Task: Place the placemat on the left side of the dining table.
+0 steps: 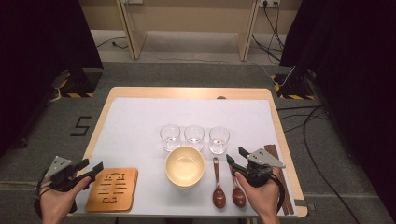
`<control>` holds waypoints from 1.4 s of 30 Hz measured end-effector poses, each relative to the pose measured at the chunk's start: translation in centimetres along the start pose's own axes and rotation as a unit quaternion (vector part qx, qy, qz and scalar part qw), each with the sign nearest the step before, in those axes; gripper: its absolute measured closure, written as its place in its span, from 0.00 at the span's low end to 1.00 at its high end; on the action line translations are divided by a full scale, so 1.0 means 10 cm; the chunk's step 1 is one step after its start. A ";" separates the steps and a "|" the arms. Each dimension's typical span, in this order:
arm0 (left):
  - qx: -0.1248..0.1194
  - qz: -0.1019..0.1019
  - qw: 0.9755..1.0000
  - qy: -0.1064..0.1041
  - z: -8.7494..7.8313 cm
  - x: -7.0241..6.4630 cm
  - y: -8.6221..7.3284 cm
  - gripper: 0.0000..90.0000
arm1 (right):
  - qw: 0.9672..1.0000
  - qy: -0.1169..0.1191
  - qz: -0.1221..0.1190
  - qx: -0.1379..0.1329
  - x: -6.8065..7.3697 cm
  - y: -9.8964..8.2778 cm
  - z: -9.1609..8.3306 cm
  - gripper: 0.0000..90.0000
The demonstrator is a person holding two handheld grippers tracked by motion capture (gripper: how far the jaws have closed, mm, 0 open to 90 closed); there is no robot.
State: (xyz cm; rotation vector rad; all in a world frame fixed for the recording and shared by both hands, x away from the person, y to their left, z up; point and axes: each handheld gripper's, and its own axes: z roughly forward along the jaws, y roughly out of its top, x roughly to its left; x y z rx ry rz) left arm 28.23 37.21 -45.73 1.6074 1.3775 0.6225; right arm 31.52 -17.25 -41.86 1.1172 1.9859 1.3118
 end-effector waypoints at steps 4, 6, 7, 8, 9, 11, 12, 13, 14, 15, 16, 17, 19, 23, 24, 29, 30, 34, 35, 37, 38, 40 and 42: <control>0.003 0.002 1.000 -0.005 0.00 0.00 0.00 0.40 | 1.000 0.006 -0.005 -0.002 0.05 0.03 0.01 0.53; 0.005 0.002 1.000 -0.004 0.01 0.01 -0.01 0.40 | 1.000 0.013 -0.011 -0.003 0.10 0.06 0.06 0.53; 0.006 0.002 1.000 -0.003 0.02 0.01 -0.01 0.40 | 1.000 0.015 -0.011 -0.004 0.12 0.07 0.07 0.53; 0.009 0.003 1.000 -0.002 0.02 0.02 -0.01 0.40 | 1.000 0.015 -0.011 -0.004 0.12 0.07 0.07 0.53; 0.010 0.003 1.000 -0.002 0.03 0.03 -0.02 0.39 | 1.000 0.018 -0.013 -0.006 0.15 0.11 0.10 0.53; 0.013 0.004 1.000 -0.002 0.03 0.03 -0.03 0.39 | 1.000 0.023 -0.017 -0.007 0.18 0.15 0.13 0.53; 0.015 0.005 1.000 -0.003 0.03 0.02 -0.03 0.38 | 0.999 0.025 -0.018 -0.007 0.19 0.17 0.14 0.53; 0.016 0.006 1.000 -0.003 0.03 0.02 -0.03 0.38 | 0.999 0.025 -0.018 -0.007 0.19 0.17 0.14 0.53; 0.016 0.007 1.000 -0.005 0.02 0.01 -0.04 0.38 | 0.999 0.026 -0.019 -0.007 0.21 0.18 0.15 0.53; 0.016 0.007 1.000 -0.006 0.02 0.01 -0.04 0.38 | 0.999 0.030 -0.023 -0.007 0.25 0.22 0.17 0.53; 0.016 0.006 1.000 -0.007 0.01 0.01 -0.04 0.38 | 0.999 0.030 -0.023 -0.007 0.25 0.22 0.17 0.53; 0.017 0.007 1.000 -0.006 0.01 0.01 -0.04 0.38 | 0.999 0.034 -0.027 -0.008 0.29 0.24 0.19 0.53; 0.017 0.007 1.000 -0.006 0.00 0.01 -0.05 0.38 | 0.999 0.037 -0.028 -0.009 0.31 0.26 0.20 0.53; 0.018 0.005 1.000 -0.007 -0.01 0.00 -0.05 0.38 | 0.998 0.049 -0.032 -0.009 0.41 0.31 0.25 0.53; 0.018 0.004 1.000 -0.008 -0.01 0.00 -0.05 0.37 | 0.998 0.052 -0.033 -0.010 0.44 0.32 0.27 0.53; 0.021 0.002 1.000 -0.007 0.00 0.00 -0.07 0.37 | 0.997 0.068 -0.042 -0.009 0.56 0.38 0.33 0.53; 0.023 0.002 1.000 -0.007 0.00 0.00 -0.07 0.37 | 0.996 0.076 -0.045 -0.008 0.61 0.41 0.36 0.53; 0.027 0.002 1.000 -0.007 0.00 0.00 -0.08 0.37 | 0.995 0.086 -0.049 -0.008 0.67 0.43 0.39 0.53; 0.027 0.002 1.000 -0.007 0.00 0.00 -0.09 0.37 | 0.995 0.089 -0.051 -0.006 0.69 0.43 0.41 0.53; 0.028 0.001 1.000 -0.006 0.00 0.00 -0.10 0.37 | 0.994 0.097 -0.053 -0.004 0.75 0.45 0.44 0.53; 0.030 0.001 1.000 -0.007 -0.01 0.00 -0.11 0.37 | 0.994 0.097 -0.053 -0.004 0.75 0.45 0.44 0.53; 0.031 0.000 1.000 -0.006 -0.02 0.01 -0.12 0.37 | 0.993 0.101 -0.058 -0.007 0.80 0.47 0.44 0.54; 0.029 -0.002 1.000 -0.002 -0.03 0.01 -0.13 0.37 | 0.993 0.105 -0.059 -0.010 0.85 0.49 0.46 0.54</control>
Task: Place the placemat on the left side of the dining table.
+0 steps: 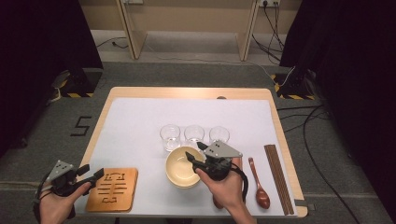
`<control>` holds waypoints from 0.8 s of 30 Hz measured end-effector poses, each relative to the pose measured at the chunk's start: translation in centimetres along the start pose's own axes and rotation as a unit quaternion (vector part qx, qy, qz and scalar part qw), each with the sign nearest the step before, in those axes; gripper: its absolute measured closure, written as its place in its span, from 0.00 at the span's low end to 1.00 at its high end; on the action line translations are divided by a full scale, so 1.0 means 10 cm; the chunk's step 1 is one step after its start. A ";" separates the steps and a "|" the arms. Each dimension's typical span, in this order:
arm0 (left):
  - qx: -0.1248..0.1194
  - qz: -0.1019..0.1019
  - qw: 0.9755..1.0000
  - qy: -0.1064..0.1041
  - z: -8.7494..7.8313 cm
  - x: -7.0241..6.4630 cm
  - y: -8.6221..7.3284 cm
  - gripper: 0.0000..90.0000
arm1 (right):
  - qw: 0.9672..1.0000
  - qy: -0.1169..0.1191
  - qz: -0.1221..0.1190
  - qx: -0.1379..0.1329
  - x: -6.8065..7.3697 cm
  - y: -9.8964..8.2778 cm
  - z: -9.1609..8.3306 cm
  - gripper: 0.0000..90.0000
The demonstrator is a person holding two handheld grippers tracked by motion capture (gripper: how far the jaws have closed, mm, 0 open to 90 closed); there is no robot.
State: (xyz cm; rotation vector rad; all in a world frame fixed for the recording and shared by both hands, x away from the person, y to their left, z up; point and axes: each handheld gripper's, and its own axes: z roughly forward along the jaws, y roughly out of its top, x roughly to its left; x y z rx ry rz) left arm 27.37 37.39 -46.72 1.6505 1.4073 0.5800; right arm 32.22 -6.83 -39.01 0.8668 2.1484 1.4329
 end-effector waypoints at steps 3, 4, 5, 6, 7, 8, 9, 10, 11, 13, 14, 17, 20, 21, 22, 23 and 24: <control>-0.002 -0.003 1.000 0.002 -0.02 0.01 0.00 0.37 | 1.000 0.008 -0.007 -0.001 0.06 0.03 0.04 0.54; -0.001 -0.005 1.000 0.002 -0.03 0.02 -0.01 0.37 | 1.000 0.010 -0.008 0.000 0.08 0.04 0.06 0.54; 0.000 -0.006 1.000 0.003 -0.03 0.02 -0.01 0.37 | 1.000 0.018 -0.010 0.002 0.13 0.06 0.09 0.54; 0.001 -0.007 1.000 0.003 -0.03 0.03 -0.01 0.37 | 1.000 0.018 -0.010 0.002 0.13 0.06 0.09 0.54; 0.001 -0.008 1.000 0.003 -0.03 0.03 -0.02 0.37 | 1.000 0.021 -0.011 0.002 0.15 0.07 0.11 0.54; 0.002 -0.009 1.000 0.003 -0.04 0.04 -0.02 0.37 | 1.000 0.026 -0.014 0.003 0.19 0.07 0.14 0.54; 0.002 -0.008 1.000 0.002 -0.04 0.04 -0.02 0.37 | 1.000 0.026 -0.014 0.003 0.19 0.07 0.14 0.54; 0.002 -0.009 1.000 0.002 -0.05 0.05 -0.02 0.37 | 0.999 0.029 -0.014 0.005 0.21 0.07 0.15 0.54; 0.002 -0.009 1.000 0.003 -0.05 0.05 -0.03 0.37 | 0.999 0.031 -0.014 0.005 0.22 0.08 0.16 0.54; 0.003 -0.010 1.000 0.003 -0.06 0.06 -0.03 0.37 | 0.999 0.035 -0.016 0.005 0.24 0.08 0.19 0.54; 0.003 -0.010 1.000 0.003 -0.06 0.06 -0.04 0.37 | 0.999 0.037 -0.016 0.006 0.26 0.09 0.20 0.54; 0.003 -0.011 1.000 0.004 -0.07 0.07 -0.04 0.37 | 0.999 0.044 -0.020 0.009 0.30 0.10 0.23 0.54; 0.002 -0.012 1.000 0.004 -0.08 0.07 -0.04 0.37 | 0.998 0.052 -0.023 0.010 0.36 0.12 0.27 0.54; 0.002 -0.011 1.000 0.004 -0.09 0.07 -0.04 0.37 | 0.998 0.054 -0.024 0.009 0.37 0.13 0.28 0.54; 0.001 -0.011 1.000 0.004 -0.10 0.07 -0.04 0.37 | 0.998 0.055 -0.025 0.010 0.39 0.13 0.29 0.54; 0.001 -0.011 1.000 0.005 -0.10 0.07 -0.04 0.37 | 0.998 0.058 -0.027 0.011 0.40 0.14 0.32 0.54; 0.002 -0.012 1.000 0.006 -0.11 0.08 -0.04 0.37 | 0.998 0.060 -0.027 0.012 0.42 0.14 0.33 0.54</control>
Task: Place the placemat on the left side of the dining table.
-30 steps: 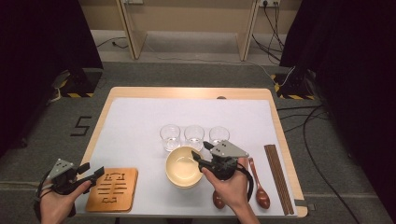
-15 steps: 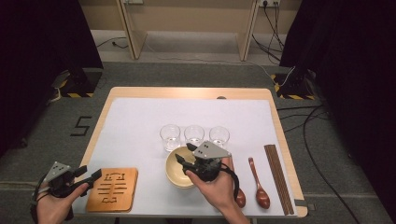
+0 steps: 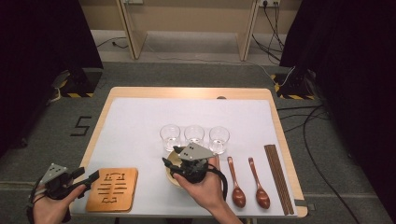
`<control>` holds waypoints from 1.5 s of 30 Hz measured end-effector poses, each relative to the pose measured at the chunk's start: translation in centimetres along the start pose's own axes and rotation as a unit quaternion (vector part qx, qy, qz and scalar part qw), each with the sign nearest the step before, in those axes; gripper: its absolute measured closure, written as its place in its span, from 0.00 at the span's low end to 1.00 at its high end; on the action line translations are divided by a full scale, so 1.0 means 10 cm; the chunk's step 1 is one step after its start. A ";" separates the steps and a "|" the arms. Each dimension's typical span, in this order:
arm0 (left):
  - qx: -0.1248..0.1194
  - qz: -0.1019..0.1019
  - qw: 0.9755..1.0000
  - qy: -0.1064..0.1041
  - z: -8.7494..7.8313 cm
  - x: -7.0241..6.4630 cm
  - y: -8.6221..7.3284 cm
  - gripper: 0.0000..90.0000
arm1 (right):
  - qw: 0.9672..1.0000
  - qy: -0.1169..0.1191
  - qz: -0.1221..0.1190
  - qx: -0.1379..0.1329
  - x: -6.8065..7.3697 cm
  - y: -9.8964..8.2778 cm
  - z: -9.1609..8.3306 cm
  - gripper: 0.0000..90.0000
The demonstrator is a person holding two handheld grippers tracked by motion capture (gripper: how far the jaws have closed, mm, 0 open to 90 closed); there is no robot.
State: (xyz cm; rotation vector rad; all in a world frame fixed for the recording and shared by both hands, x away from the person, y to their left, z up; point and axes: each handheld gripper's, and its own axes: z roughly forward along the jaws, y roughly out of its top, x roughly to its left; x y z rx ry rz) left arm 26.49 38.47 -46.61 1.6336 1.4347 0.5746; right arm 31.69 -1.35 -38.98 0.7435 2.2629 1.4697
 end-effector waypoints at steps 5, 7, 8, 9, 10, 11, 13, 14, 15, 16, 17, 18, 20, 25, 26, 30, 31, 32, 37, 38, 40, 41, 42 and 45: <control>-0.001 -0.005 1.000 -0.002 -0.01 0.02 0.00 0.37 | 1.000 0.011 -0.004 0.001 0.06 0.03 0.06 0.54; -0.001 -0.005 1.000 -0.004 -0.01 0.02 0.00 0.37 | 1.000 0.018 -0.006 0.003 0.10 0.04 0.10 0.54; 0.000 -0.006 1.000 -0.004 -0.01 0.01 -0.01 0.37 | 1.000 0.020 -0.004 0.005 0.12 0.05 0.11 0.54; 0.002 -0.005 1.000 -0.006 -0.01 0.01 -0.01 0.37 | 1.000 0.025 -0.010 0.003 0.14 0.06 0.14 0.54; 0.003 -0.004 1.000 -0.008 -0.01 0.01 -0.01 0.37 | 1.000 0.025 -0.010 0.003 0.14 0.06 0.14 0.54; 0.003 -0.005 1.000 -0.009 0.00 0.01 -0.01 0.37 | 1.000 0.027 -0.010 0.003 0.16 0.07 0.15 0.54; 0.004 -0.006 1.000 -0.011 0.00 0.01 -0.01 0.37 | 0.999 0.034 -0.010 0.006 0.21 0.08 0.19 0.54; 0.004 -0.007 1.000 -0.011 0.00 0.01 -0.01 0.37 | 0.999 0.034 -0.010 0.006 0.21 0.08 0.19 0.54; 0.005 -0.007 1.000 -0.011 0.00 0.01 -0.01 0.37 | 0.999 0.037 -0.012 0.006 0.23 0.08 0.21 0.54; 0.005 -0.007 1.000 -0.011 0.00 0.01 -0.02 0.37 | 0.999 0.044 -0.014 0.007 0.27 0.09 0.24 0.54; 0.006 -0.007 1.000 -0.010 0.00 0.01 -0.02 0.37 | 0.999 0.044 -0.014 0.007 0.27 0.09 0.24 0.54; 0.006 -0.008 1.000 -0.011 -0.01 0.02 -0.02 0.37 | 0.999 0.051 -0.014 0.009 0.31 0.08 0.28 0.54; 0.006 -0.010 1.000 -0.009 -0.01 0.03 -0.03 0.37 | 0.998 0.053 -0.015 0.012 0.34 0.08 0.29 0.54; 0.008 -0.010 1.000 -0.009 -0.02 0.05 -0.05 0.37 | 0.997 0.070 -0.021 0.019 0.43 0.07 0.37 0.53; 0.009 -0.010 1.000 -0.009 -0.02 0.05 -0.05 0.37 | 0.997 0.072 -0.022 0.021 0.45 0.07 0.39 0.53; 0.008 -0.014 1.000 -0.009 -0.03 0.07 -0.06 0.37 | 0.995 0.086 -0.027 0.032 0.54 0.05 0.47 0.53; 0.008 -0.017 1.000 -0.008 -0.03 0.08 -0.07 0.37 | 0.995 0.088 -0.029 0.034 0.57 0.04 0.49 0.53; 0.008 -0.017 1.000 -0.007 -0.03 0.09 -0.07 0.37 | 0.995 0.092 -0.031 0.036 0.59 0.03 0.51 0.53; 0.011 -0.018 1.000 -0.010 -0.04 0.10 -0.09 0.37 | 0.993 0.103 -0.029 0.048 0.67 -0.02 0.59 0.53; 0.011 -0.018 1.000 -0.010 -0.04 0.10 -0.09 0.37 | 0.992 0.108 -0.030 0.051 0.69 -0.05 0.62 0.53; 0.012 -0.018 1.000 -0.010 -0.03 0.10 -0.09 0.37 | 0.992 0.109 -0.029 0.054 0.70 -0.06 0.63 0.53; 0.013 -0.018 1.000 -0.011 -0.03 0.10 -0.10 0.37 | 0.992 0.111 -0.031 0.056 0.72 -0.07 0.65 0.52; 0.014 -0.019 1.000 -0.012 -0.03 0.10 -0.10 0.37 | 0.991 0.116 -0.031 0.062 0.75 -0.09 0.68 0.52; 0.017 -0.020 1.000 -0.014 -0.03 0.10 -0.12 0.37 | 0.989 0.123 -0.030 0.070 0.78 -0.12 0.71 0.52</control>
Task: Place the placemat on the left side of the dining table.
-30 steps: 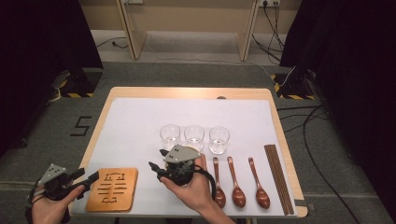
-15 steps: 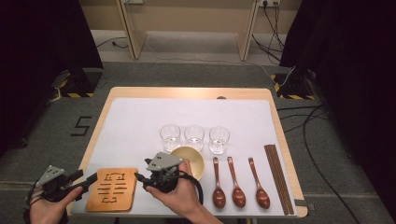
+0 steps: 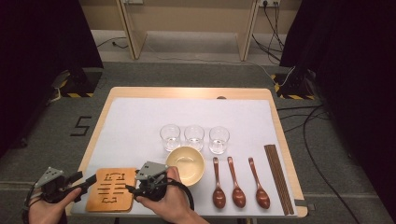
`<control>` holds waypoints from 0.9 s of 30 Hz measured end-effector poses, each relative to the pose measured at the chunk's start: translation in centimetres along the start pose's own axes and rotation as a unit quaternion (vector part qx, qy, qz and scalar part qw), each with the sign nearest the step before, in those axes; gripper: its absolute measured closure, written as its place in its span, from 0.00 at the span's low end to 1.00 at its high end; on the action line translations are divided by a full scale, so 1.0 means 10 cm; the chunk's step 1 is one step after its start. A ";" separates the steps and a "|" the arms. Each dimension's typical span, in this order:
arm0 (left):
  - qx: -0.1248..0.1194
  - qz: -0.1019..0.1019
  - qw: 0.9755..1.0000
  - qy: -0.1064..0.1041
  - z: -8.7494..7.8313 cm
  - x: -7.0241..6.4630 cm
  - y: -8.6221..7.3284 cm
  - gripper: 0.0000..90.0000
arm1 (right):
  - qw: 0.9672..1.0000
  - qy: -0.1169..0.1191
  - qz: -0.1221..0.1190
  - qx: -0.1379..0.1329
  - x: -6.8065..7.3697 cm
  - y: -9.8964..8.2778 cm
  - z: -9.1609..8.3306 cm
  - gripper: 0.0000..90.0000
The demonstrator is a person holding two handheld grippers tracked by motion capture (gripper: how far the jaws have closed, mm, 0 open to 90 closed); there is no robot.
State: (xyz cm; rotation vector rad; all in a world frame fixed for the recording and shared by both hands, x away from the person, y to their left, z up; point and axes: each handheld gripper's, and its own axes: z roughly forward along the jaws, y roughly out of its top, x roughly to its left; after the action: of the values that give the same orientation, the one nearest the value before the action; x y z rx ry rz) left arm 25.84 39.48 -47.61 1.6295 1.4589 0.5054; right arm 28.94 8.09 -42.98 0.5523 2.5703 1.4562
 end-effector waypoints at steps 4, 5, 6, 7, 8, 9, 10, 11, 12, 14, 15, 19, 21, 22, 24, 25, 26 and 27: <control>0.000 -0.005 1.000 0.002 -0.01 0.01 -0.04 0.37 | 1.000 0.013 0.004 0.011 0.05 -0.05 0.08 0.52; 0.000 -0.007 1.000 0.002 -0.01 0.01 -0.05 0.37 | 1.000 0.016 0.004 0.014 0.06 -0.06 0.10 0.52; 0.003 -0.007 1.000 0.001 -0.01 0.01 -0.06 0.37 | 1.000 0.018 0.007 0.017 0.07 -0.08 0.12 0.51; 0.005 -0.007 1.000 -0.001 0.00 0.01 -0.07 0.37 | 1.000 0.021 0.005 0.021 0.08 -0.09 0.15 0.51; 0.006 -0.009 1.000 -0.003 0.00 0.01 -0.08 0.37 | 0.999 0.023 0.006 0.025 0.09 -0.11 0.17 0.51; 0.007 -0.010 1.000 -0.005 0.01 0.01 -0.09 0.37 | 0.999 0.026 0.008 0.028 0.09 -0.12 0.20 0.50; 0.008 -0.010 1.000 -0.006 0.01 0.01 -0.10 0.37 | 0.999 0.028 0.013 0.031 0.10 -0.14 0.22 0.50; 0.009 -0.011 1.000 -0.007 0.02 0.01 -0.10 0.37 | 0.999 0.032 0.012 0.035 0.10 -0.16 0.25 0.50; 0.011 -0.011 1.000 -0.007 0.02 0.01 -0.11 0.37 | 0.999 0.033 0.018 0.039 0.11 -0.18 0.27 0.49; 0.012 -0.012 1.000 -0.009 0.03 0.01 -0.11 0.37 | 0.998 0.038 0.022 0.046 0.11 -0.21 0.32 0.49; 0.013 -0.012 1.000 -0.010 0.04 0.00 -0.12 0.37 | 0.998 0.041 0.024 0.049 0.11 -0.23 0.34 0.48; 0.016 -0.014 1.000 -0.014 0.05 0.00 -0.13 0.37 | 0.997 0.042 0.035 0.061 0.10 -0.31 0.42 0.48; 0.017 -0.015 1.000 -0.015 0.06 0.01 -0.14 0.37 | 0.996 0.043 0.040 0.065 0.08 -0.34 0.45 0.47; 0.018 -0.016 1.000 -0.015 0.06 0.01 -0.15 0.37 | 0.996 0.044 0.043 0.066 0.08 -0.35 0.47 0.47; 0.019 -0.018 1.000 -0.016 0.06 0.01 -0.16 0.37 | 0.996 0.044 0.045 0.065 0.07 -0.37 0.49 0.47; 0.020 -0.019 0.999 -0.016 0.06 0.02 -0.16 0.37 | 0.996 0.045 0.046 0.066 0.08 -0.37 0.49 0.47; 0.020 -0.019 0.999 -0.016 0.07 0.02 -0.16 0.37 | 0.996 0.046 0.046 0.065 0.08 -0.38 0.50 0.47; 0.019 -0.020 0.999 -0.016 0.07 0.02 -0.16 0.37 | 0.996 0.047 0.047 0.066 0.08 -0.38 0.51 0.46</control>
State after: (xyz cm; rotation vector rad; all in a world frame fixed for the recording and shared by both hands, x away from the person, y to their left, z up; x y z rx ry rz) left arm 25.45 39.38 -49.35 1.6279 1.4834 0.4297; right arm 28.75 10.73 -48.83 0.6445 2.7633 1.3792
